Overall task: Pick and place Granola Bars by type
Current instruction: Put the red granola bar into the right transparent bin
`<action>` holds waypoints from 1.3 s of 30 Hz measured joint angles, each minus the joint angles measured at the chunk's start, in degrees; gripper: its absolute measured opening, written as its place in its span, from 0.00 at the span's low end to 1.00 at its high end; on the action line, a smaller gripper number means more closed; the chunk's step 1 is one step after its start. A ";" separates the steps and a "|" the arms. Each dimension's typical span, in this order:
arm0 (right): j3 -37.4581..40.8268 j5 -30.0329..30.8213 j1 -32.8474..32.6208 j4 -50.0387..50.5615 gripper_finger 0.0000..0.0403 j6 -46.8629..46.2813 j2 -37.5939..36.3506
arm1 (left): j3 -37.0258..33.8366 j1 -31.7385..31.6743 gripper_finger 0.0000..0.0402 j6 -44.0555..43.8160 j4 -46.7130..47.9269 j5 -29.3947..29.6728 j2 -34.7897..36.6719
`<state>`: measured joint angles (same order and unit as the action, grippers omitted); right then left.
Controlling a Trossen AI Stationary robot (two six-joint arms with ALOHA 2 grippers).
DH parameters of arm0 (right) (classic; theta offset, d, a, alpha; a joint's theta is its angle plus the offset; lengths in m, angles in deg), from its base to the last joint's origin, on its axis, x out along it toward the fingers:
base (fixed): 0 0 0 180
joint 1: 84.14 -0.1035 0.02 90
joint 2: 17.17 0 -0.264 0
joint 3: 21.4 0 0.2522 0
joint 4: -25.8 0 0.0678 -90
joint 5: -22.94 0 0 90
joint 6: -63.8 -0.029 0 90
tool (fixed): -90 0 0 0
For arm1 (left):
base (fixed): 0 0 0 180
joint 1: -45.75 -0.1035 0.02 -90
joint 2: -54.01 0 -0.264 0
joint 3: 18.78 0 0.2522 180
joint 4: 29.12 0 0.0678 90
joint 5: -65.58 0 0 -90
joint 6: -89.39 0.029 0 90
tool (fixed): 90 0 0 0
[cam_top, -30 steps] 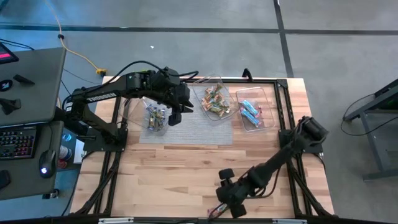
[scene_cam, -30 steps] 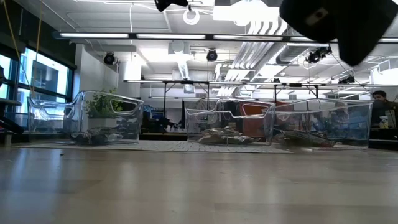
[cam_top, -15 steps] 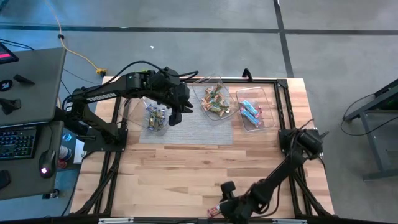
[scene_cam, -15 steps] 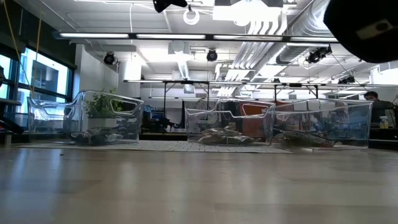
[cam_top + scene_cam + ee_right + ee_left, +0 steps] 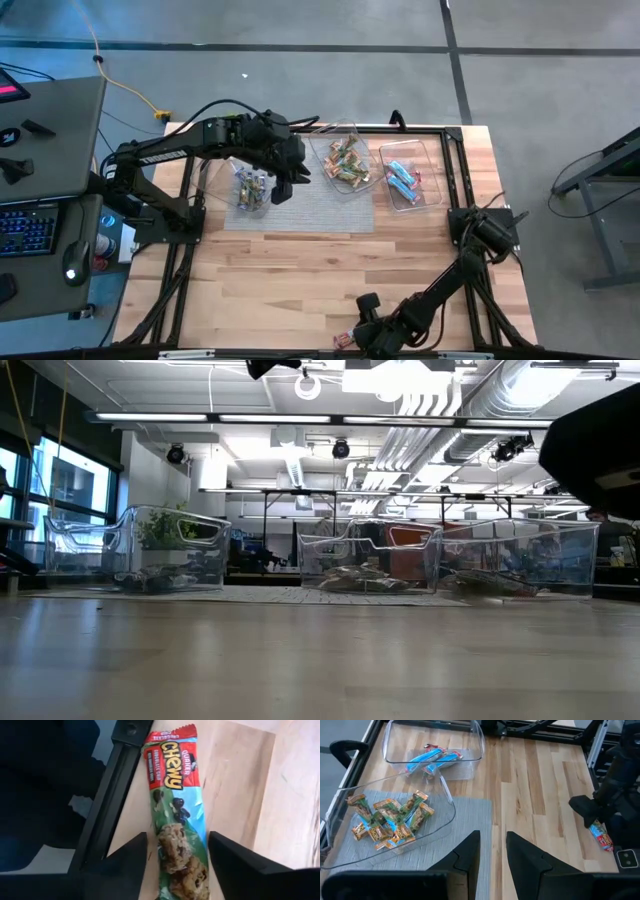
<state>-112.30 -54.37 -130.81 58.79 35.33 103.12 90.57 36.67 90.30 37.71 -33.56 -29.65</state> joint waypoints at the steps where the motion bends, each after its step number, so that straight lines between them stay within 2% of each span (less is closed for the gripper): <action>1: 0.00 -0.50 0.03 0.09 0.44 -0.04 0.00 | 0.00 0.14 0.22 0.12 -0.02 0.00 0.00; 7: 0.02 -0.46 0.13 0.38 0.21 -2.74 0.02 | 0.00 1.42 0.22 0.28 -0.17 -0.09 0.00; 10: 0.02 -0.52 0.11 -0.01 0.14 -2.75 0.04 | 0.00 2.46 0.22 0.28 -0.17 0.25 0.00; 13: 0.05 -1.08 0.11 -0.26 0.12 -2.99 -0.31 | 0.00 3.26 0.22 0.15 -0.17 0.30 0.00; 17: 0.40 -1.81 0.11 1.39 0.15 -2.93 -2.32 | 0.00 3.73 0.22 0.28 -0.17 0.92 0.00; 20: 0.37 0.17 0.01 4.12 0.16 -2.80 -5.74 | 0.00 3.89 0.22 0.30 -0.18 1.08 0.00; 28: 0.23 14.45 0.50 22.50 0.09 -6.16 -17.12 | 0.00 3.88 0.22 0.34 -0.03 2.65 0.00; 34: 0.20 21.50 1.89 40.31 0.13 -15.38 -25.01 | 0.00 3.86 0.22 2.08 2.51 2.71 0.00; 39: 0.20 26.93 4.12 54.52 0.12 -17.92 -29.20 | 0.00 3.86 0.22 2.27 5.16 3.69 0.00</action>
<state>-112.11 -27.44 -126.70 113.32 17.41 73.91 90.57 40.53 92.57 42.88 -29.87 -29.65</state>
